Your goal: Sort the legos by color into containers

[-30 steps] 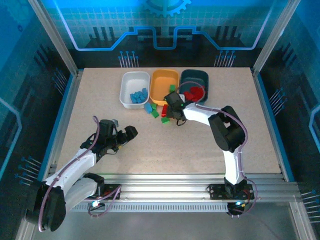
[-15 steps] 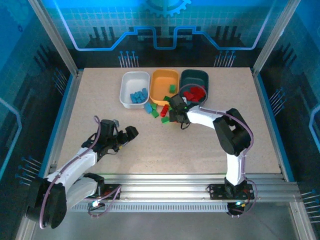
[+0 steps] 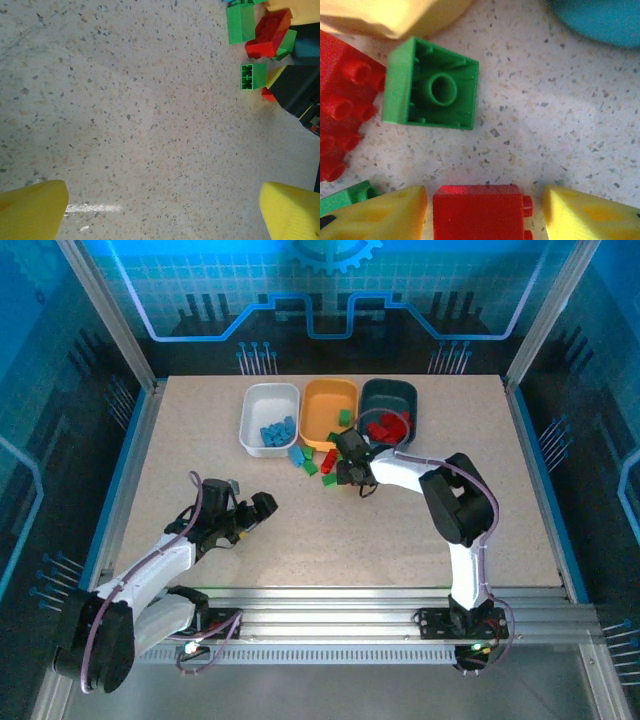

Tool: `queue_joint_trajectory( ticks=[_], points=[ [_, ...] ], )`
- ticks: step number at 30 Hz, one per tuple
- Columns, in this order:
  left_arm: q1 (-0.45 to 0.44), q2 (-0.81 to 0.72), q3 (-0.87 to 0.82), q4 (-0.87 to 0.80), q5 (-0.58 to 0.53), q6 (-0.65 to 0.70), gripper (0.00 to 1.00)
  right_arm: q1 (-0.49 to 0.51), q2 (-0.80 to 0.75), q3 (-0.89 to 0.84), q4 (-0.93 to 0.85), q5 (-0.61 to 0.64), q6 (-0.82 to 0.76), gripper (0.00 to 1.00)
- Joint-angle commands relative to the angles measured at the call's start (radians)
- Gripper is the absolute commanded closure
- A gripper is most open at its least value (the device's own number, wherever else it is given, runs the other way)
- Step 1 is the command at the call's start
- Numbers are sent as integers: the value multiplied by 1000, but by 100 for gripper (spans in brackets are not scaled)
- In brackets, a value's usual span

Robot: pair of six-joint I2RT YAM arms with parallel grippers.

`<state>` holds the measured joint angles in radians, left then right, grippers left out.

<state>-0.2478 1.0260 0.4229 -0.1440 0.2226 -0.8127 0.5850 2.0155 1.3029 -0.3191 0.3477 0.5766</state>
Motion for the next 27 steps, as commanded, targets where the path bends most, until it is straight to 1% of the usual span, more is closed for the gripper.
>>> queue_joint_trajectory(
  ticks=[1,4,5,9,12,13,15,17,20,24,25,27],
  points=[
    [5,5,2,4,23,9,1,-8,16,-9,-26,7,3,45],
    [5,12,7,4,23,10,1,-7,-31,-26,-20,35,2,58],
    [5,15,8,3,23,11,1,-7,-58,-32,-15,45,-2,59],
    [5,27,20,8,28,17,1,-27,-163,0,-28,67,-43,60],
    [4,48,27,33,54,19,1,-82,-194,69,-63,63,-60,60],
    [4,61,25,60,80,22,1,-109,-187,93,-70,61,-65,60],
    [-6,100,24,134,168,23,1,-159,-151,146,-77,56,-70,60],
    [-36,146,24,206,234,21,1,-213,-87,230,-112,40,-73,59],
    [-71,180,27,252,244,23,1,-281,15,372,-178,-21,-84,59],
    [-83,231,48,250,241,29,1,-333,108,519,-278,-77,-113,54],
    [-85,247,51,252,239,30,1,-340,123,538,-291,-90,-117,52],
    [-85,271,57,266,240,24,1,-346,134,557,-295,-94,-128,43]
  ],
)
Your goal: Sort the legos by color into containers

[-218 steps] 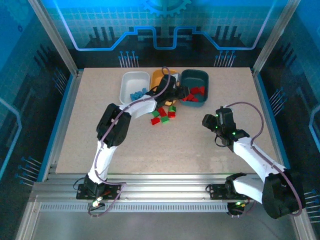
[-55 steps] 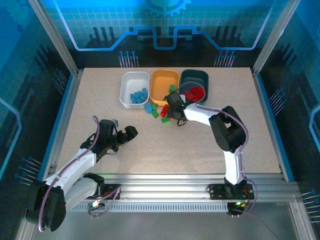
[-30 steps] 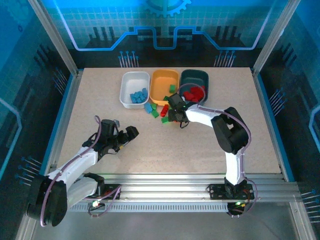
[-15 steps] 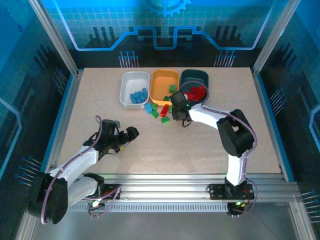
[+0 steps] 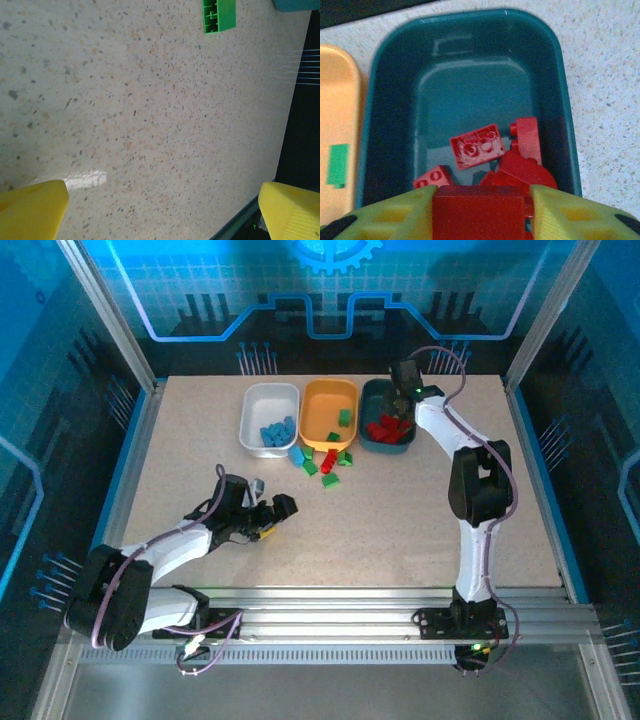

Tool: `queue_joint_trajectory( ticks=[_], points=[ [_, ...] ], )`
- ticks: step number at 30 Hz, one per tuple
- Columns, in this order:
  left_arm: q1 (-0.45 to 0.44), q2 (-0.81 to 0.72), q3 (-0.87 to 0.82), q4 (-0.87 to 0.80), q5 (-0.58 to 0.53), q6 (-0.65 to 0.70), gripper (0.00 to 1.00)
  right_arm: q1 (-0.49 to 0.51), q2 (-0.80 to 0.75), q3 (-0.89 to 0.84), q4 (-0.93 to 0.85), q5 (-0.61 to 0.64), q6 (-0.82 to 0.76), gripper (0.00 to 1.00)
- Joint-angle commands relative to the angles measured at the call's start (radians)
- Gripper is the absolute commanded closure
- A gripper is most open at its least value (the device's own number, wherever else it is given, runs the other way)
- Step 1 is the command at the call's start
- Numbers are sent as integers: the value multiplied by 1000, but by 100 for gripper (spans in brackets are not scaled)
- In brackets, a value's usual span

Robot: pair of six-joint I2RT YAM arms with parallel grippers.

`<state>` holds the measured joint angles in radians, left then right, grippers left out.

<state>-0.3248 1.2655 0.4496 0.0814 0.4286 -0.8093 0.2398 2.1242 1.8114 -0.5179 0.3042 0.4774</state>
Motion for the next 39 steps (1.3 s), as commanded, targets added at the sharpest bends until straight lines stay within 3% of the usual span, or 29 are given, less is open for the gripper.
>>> queue_joint_trajectory(
  ticks=[1,7,13,17,23,32,39],
  points=[
    [-8,40,35,45,33,17,1,-3,23,56,-101,-42,-34,38],
    [-8,24,75,19,13,28,1,29,-128,-61,-39,1,-12,30],
    [-8,-7,92,-33,-17,24,1,174,-383,-366,127,92,58,28],
    [-8,-55,72,-69,-50,21,1,285,-446,-500,187,96,121,28],
    [-7,-111,40,-135,-105,17,1,413,-359,-535,189,86,243,26],
    [44,-304,-52,-229,-191,19,1,447,-179,-377,134,31,309,21],
    [70,-375,-95,-264,-184,34,1,437,-34,-230,47,78,377,25]
  ],
)
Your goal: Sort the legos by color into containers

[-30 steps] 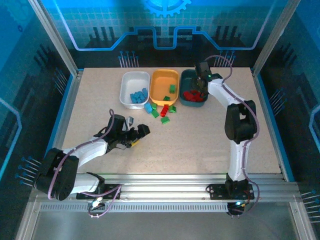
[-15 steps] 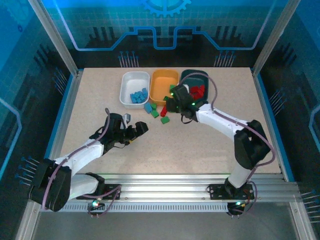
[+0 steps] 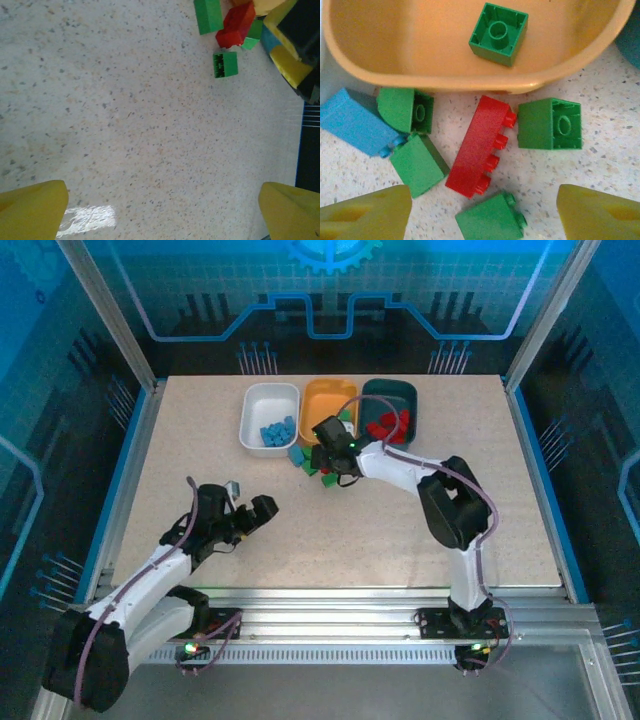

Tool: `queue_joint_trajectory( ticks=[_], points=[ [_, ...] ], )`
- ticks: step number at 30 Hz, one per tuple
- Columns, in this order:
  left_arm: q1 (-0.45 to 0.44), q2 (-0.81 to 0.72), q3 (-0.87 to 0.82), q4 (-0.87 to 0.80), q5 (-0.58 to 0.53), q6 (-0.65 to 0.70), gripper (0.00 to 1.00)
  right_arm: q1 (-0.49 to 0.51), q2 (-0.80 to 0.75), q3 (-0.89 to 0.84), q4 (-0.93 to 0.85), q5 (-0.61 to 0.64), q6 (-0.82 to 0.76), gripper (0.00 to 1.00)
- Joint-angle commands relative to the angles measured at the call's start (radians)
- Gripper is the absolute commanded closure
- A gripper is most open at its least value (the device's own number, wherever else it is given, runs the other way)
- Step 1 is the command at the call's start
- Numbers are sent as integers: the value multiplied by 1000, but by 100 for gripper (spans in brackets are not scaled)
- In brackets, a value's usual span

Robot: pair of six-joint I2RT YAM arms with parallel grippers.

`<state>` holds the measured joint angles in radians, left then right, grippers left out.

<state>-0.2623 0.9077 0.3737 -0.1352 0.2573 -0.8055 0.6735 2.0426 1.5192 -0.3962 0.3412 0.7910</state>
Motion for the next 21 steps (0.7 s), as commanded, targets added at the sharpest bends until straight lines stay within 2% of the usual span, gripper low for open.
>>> queue_joint_trajectory(
  ticks=[1,6,13,21],
  points=[
    [9,-20,-21,-50,-13,32,1,1,62,74,-83,45,82,27],
    [13,-27,-38,-41,-6,32,1,2,125,139,-139,47,142,37],
    [22,-34,-41,-54,3,45,1,1,218,230,-176,42,138,51],
    [39,-76,-40,-94,3,61,1,13,181,189,-147,88,124,72]
  ],
)
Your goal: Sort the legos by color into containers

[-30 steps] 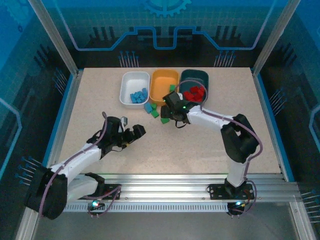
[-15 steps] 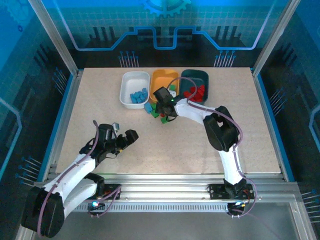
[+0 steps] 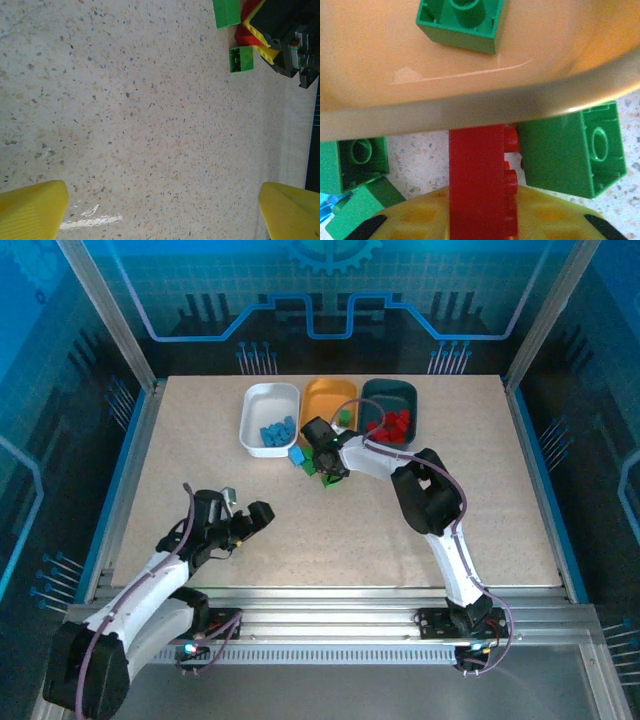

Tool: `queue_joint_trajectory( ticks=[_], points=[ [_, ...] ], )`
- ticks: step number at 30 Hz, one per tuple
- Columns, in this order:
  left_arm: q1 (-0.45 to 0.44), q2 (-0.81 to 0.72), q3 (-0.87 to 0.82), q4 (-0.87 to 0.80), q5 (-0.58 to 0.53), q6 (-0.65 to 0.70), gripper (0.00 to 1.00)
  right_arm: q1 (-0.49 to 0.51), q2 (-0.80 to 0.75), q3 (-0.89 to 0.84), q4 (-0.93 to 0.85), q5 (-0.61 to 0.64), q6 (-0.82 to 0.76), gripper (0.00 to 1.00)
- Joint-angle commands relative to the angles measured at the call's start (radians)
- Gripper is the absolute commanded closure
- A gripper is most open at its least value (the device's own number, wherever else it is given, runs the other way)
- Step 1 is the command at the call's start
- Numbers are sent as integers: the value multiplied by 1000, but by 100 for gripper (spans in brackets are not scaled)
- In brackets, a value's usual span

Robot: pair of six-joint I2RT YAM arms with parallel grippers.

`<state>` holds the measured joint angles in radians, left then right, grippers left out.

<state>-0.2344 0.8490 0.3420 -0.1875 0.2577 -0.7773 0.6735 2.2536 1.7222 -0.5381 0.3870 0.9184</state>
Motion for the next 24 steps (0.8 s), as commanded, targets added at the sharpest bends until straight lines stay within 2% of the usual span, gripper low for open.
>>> queue_joint_trajectory(
  ticks=[1,9,15,20,24],
  points=[
    [13,-22,-6,-48,3,36,1,19,-47,-21,-4,55,-12,74],
    [15,-35,-25,-11,10,34,1,102,-210,-67,-20,167,-129,75],
    [17,2,-22,9,11,34,1,95,-348,-131,-7,185,-222,74],
    [17,7,-22,20,15,34,1,4,-409,-125,-18,176,-334,73],
    [17,18,-18,26,31,29,1,-133,-334,-19,-69,103,-400,73]
  ],
)
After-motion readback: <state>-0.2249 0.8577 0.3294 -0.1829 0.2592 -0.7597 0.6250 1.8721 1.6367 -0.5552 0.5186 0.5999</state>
